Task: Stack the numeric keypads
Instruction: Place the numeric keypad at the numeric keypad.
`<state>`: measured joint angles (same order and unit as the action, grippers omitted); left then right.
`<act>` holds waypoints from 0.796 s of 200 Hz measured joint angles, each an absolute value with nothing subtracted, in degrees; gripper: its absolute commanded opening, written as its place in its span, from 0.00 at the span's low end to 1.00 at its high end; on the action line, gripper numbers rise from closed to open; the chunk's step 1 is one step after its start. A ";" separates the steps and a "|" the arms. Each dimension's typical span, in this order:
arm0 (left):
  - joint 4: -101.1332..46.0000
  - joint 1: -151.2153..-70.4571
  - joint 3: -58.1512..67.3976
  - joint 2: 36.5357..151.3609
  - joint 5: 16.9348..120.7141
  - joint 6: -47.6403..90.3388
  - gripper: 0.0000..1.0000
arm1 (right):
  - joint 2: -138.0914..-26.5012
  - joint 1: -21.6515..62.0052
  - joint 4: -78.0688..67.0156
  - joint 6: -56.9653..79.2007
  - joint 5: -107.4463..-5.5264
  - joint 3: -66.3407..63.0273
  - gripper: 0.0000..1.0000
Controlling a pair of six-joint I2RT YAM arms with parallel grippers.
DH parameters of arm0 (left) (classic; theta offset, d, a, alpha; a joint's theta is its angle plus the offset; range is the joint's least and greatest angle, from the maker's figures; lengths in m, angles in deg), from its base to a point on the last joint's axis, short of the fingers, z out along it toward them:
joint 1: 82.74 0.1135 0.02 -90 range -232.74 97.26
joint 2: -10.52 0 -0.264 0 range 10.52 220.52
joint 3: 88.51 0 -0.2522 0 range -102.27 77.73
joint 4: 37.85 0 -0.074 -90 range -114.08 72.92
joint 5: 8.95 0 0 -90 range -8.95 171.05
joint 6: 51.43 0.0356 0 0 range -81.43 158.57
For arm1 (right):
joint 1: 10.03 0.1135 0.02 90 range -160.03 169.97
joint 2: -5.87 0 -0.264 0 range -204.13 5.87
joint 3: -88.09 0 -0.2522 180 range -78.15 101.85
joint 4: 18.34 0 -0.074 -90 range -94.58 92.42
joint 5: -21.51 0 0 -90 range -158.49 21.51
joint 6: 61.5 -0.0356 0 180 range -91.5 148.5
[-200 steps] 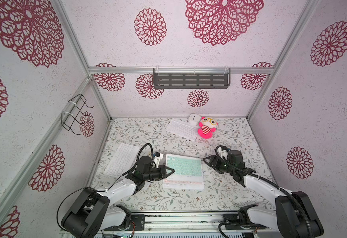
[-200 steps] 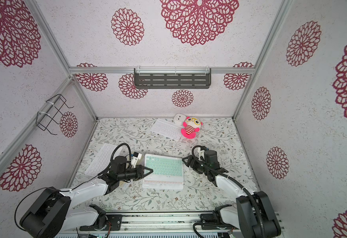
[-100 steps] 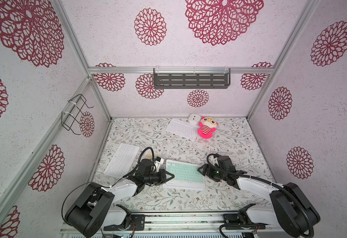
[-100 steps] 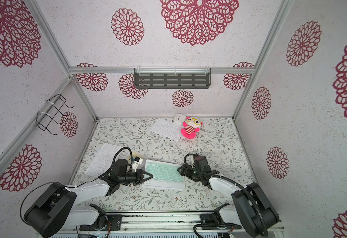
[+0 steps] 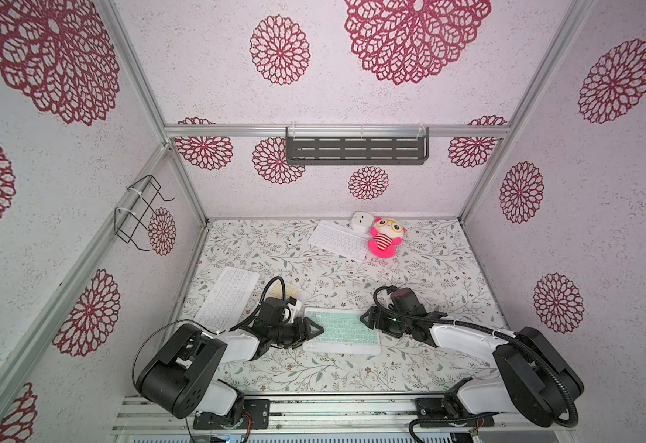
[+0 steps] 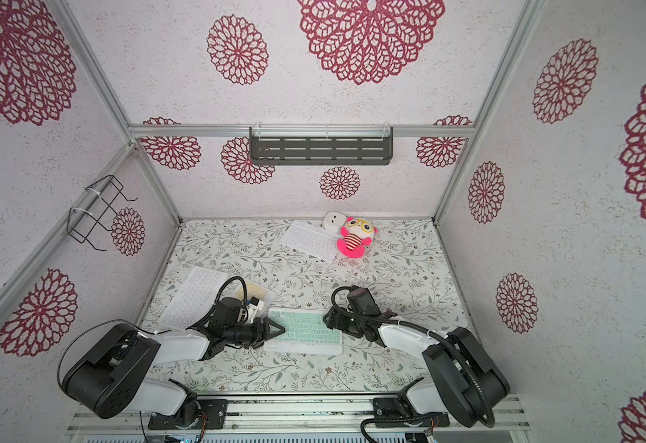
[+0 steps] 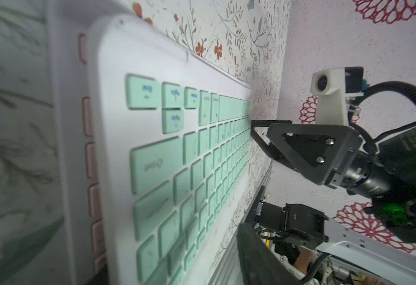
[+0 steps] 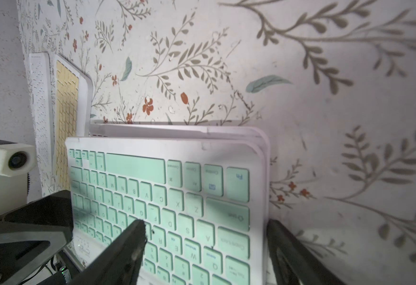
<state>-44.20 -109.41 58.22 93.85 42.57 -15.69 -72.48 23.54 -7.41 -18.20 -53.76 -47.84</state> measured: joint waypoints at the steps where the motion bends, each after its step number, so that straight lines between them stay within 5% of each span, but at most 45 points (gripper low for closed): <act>1: -44.14 -109.41 58.18 93.80 42.64 -15.67 0.71 | -72.48 23.56 -7.36 -18.20 -53.76 -47.84 0.81; 159: -38.00 -110.07 53.35 93.48 47.62 -14.58 0.90 | -75.95 24.41 -4.00 -19.16 -59.49 -41.46 0.81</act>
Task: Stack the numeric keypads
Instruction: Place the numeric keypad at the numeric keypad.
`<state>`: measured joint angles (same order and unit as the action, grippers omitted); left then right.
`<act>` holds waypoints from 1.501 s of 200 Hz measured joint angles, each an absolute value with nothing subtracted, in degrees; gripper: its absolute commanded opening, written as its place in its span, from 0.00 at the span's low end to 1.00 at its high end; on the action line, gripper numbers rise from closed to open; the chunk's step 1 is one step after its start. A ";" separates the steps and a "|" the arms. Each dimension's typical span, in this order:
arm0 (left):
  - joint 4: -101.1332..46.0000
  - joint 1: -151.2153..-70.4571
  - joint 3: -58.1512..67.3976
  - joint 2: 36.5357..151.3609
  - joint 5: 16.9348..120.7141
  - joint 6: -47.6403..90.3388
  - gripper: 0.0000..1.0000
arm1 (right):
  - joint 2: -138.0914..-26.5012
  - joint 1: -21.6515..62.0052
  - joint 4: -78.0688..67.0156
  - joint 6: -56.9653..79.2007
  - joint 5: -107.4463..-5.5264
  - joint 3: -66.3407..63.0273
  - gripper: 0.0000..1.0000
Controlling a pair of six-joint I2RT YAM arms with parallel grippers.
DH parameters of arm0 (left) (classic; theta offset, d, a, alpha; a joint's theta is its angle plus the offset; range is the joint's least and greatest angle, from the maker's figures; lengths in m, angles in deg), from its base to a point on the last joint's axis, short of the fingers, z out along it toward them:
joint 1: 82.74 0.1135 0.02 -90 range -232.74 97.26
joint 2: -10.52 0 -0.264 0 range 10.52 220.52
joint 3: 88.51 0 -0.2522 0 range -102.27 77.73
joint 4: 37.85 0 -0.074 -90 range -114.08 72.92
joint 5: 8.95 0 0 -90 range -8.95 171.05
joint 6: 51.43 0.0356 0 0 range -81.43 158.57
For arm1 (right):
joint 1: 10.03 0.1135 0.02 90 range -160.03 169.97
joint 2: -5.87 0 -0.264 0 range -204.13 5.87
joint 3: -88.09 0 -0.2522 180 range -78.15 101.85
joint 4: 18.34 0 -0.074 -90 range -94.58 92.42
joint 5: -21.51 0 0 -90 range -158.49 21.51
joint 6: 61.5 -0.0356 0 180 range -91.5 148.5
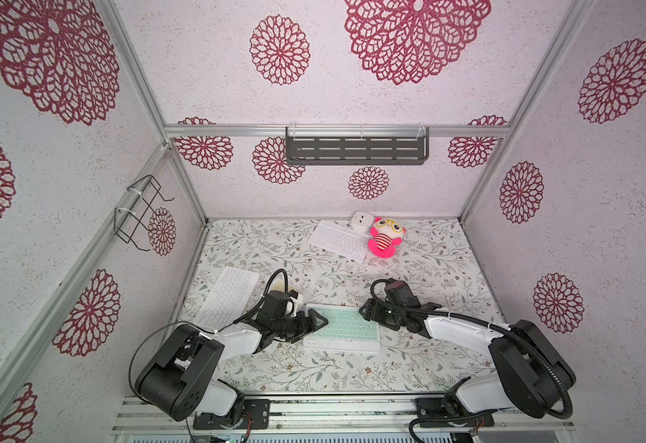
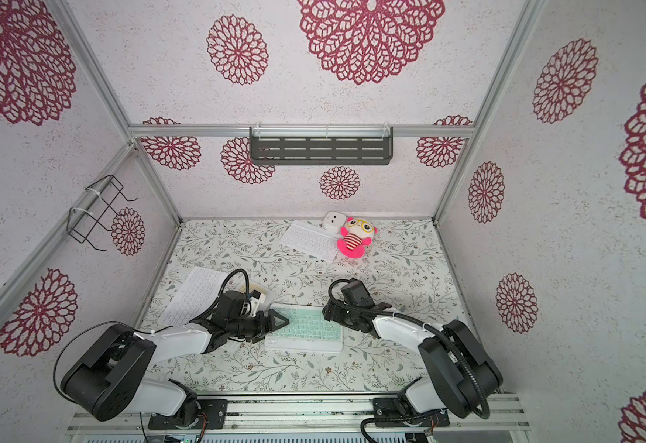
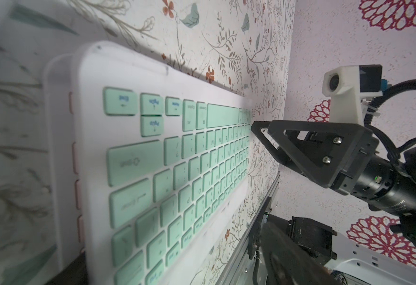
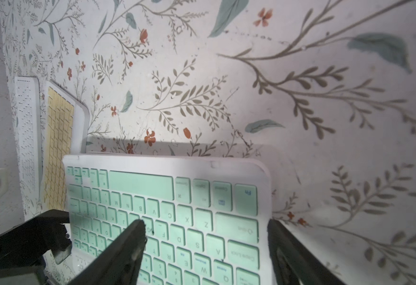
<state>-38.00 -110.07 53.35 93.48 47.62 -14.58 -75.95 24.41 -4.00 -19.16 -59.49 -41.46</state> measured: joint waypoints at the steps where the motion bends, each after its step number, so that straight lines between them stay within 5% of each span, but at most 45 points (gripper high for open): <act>1: -38.00 -110.07 53.35 93.48 47.62 -14.58 0.90 | -76.00 24.43 -4.02 -19.16 -59.49 -41.44 0.81; 198: -29.58 -110.73 52.71 87.97 56.26 -13.48 0.97 | -76.50 26.05 -3.21 -19.57 -61.57 -40.65 0.81; 300: -13.17 -117.59 46.05 87.25 74.18 -14.20 0.98 | -76.65 28.76 5.01 -19.55 -67.84 -39.80 0.81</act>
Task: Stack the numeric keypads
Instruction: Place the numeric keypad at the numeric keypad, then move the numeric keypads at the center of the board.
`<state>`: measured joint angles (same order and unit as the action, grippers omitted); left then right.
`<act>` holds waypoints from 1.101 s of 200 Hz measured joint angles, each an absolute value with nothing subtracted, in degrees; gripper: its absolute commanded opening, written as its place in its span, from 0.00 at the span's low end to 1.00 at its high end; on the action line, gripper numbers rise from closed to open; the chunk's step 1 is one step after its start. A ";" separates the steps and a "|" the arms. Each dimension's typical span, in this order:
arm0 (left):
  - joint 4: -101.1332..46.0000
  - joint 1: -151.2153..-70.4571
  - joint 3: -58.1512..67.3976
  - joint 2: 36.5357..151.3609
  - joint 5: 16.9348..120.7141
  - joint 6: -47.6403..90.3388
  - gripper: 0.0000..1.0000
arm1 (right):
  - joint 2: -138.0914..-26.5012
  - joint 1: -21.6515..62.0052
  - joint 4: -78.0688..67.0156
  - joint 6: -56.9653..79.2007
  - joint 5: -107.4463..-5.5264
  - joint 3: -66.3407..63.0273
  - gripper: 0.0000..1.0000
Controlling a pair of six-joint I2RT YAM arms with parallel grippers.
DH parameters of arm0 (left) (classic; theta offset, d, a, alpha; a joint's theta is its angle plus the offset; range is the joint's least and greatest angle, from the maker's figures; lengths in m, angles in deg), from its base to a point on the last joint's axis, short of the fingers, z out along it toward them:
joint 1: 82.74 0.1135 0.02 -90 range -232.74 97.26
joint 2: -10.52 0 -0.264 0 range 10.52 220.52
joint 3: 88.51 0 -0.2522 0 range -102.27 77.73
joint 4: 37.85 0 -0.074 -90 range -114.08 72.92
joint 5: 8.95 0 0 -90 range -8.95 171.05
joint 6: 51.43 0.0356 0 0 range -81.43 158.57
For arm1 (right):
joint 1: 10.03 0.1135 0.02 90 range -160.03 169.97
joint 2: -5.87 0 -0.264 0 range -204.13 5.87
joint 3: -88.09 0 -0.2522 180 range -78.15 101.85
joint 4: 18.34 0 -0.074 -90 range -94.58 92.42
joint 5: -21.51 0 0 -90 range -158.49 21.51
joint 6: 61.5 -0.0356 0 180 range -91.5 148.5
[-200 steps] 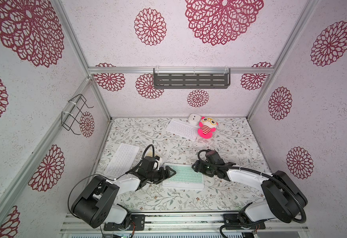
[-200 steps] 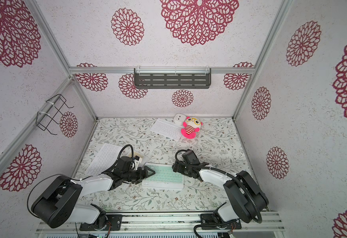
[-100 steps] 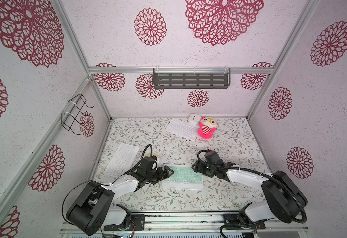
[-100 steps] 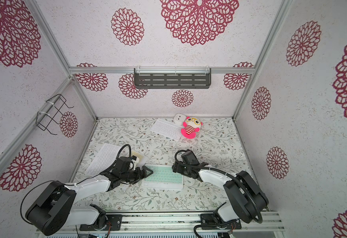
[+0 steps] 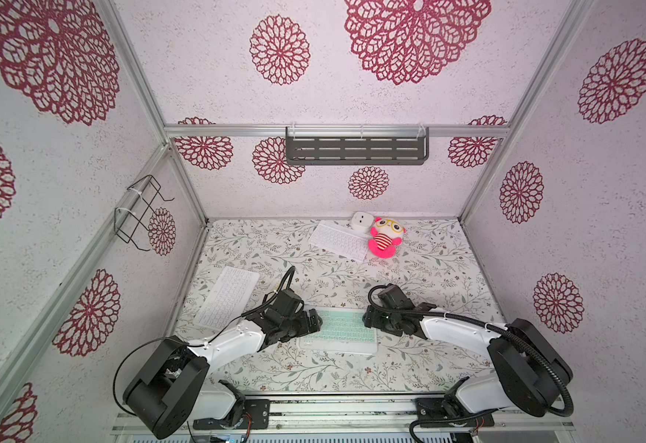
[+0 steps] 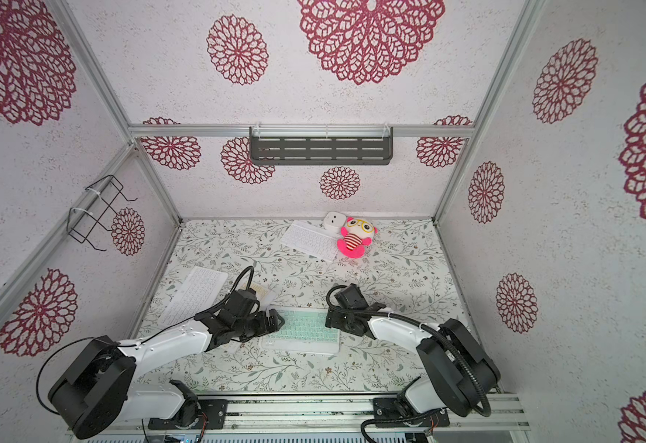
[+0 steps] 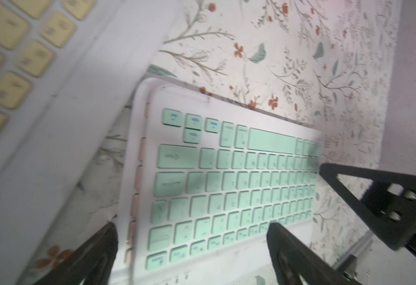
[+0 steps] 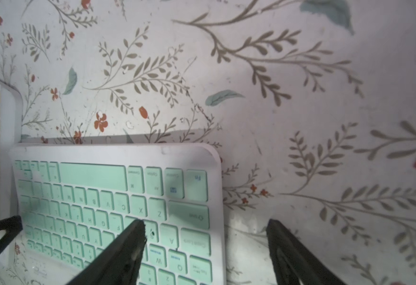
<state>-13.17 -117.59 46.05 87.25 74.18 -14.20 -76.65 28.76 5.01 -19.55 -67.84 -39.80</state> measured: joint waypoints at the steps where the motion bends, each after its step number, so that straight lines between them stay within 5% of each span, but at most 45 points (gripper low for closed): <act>1: -13.01 -117.61 46.07 87.20 74.22 -14.20 0.97 | -76.72 28.83 5.05 -19.53 -67.86 -39.71 0.81; 55: -7.62 -117.68 47.69 82.05 78.40 -15.01 0.97 | -79.10 30.33 5.42 -19.51 -68.47 -37.50 0.81; 220: -14.11 -127.27 42.29 92.95 83.64 -20.41 0.97 | -80.70 34.18 7.92 -19.68 -71.51 -35.54 0.81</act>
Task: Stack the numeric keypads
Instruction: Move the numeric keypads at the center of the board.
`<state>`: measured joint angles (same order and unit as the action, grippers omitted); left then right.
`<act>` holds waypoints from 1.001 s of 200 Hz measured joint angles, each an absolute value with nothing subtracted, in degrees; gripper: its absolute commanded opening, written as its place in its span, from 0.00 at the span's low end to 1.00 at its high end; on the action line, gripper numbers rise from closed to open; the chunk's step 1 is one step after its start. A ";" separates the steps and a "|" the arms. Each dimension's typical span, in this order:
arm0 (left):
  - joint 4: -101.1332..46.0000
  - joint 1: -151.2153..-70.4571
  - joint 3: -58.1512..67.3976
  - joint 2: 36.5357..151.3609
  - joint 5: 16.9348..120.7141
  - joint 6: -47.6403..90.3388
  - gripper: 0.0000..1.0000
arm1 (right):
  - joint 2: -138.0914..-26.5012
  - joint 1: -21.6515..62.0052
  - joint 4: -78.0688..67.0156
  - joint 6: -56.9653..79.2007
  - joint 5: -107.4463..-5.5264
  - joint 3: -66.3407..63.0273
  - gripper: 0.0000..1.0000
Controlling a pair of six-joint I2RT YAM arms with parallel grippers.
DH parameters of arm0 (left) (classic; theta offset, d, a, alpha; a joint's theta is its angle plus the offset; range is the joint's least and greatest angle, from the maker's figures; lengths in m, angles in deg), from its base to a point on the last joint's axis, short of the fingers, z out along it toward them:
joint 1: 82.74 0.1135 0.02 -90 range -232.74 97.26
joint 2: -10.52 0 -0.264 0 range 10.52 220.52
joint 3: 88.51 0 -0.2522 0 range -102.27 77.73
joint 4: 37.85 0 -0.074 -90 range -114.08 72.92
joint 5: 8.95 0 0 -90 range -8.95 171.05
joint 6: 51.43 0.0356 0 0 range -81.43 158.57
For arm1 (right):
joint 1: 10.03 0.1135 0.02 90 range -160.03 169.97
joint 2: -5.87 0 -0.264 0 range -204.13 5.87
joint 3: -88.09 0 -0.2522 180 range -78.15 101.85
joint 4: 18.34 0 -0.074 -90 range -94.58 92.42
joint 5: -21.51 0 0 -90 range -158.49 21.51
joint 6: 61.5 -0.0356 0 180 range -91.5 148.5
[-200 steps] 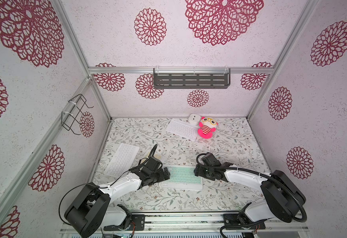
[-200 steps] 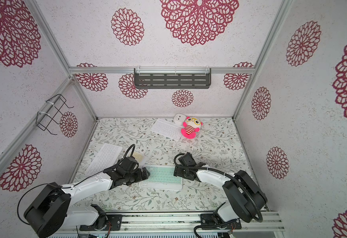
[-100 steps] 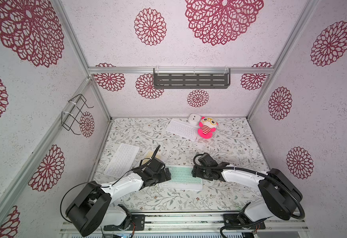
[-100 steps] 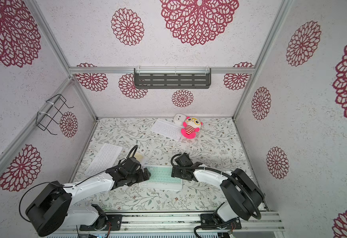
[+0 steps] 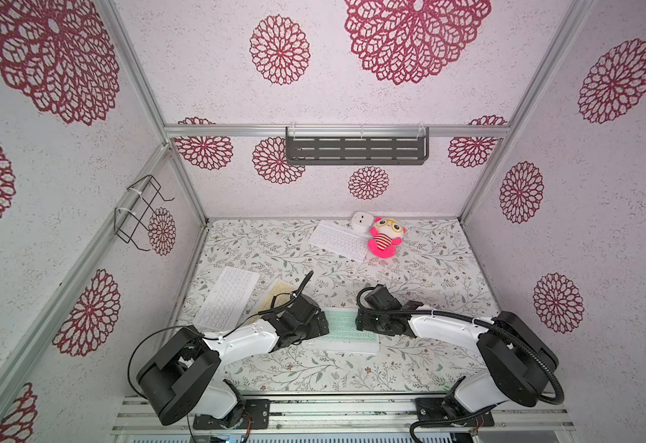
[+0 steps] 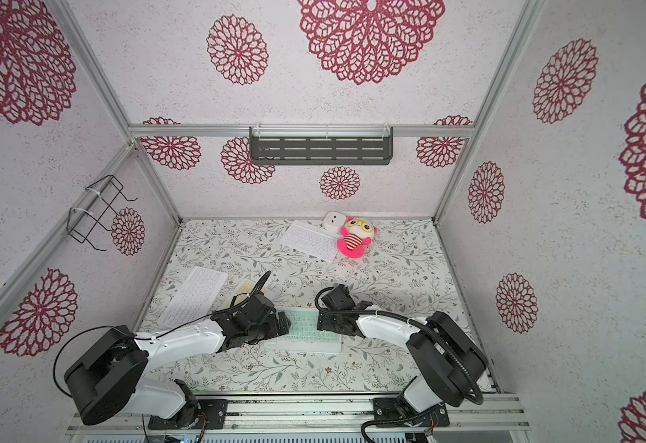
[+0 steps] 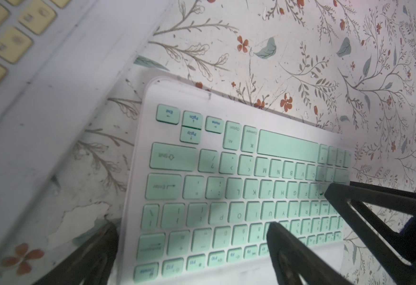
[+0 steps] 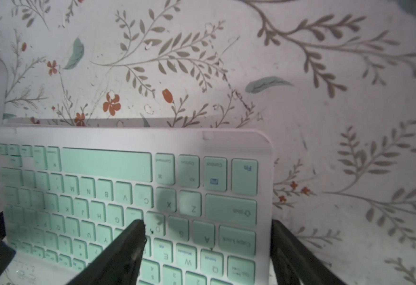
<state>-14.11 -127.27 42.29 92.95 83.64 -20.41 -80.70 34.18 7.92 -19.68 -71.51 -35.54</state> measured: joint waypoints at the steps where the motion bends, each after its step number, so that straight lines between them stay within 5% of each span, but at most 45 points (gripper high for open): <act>1: -14.11 -127.29 42.29 92.95 83.67 -20.43 0.97 | -80.70 34.18 7.92 -19.68 -71.53 -35.54 0.81; 200: -19.18 -139.07 42.31 95.31 91.62 -27.93 0.97 | -75.38 35.78 11.92 -19.16 -78.07 -40.54 0.81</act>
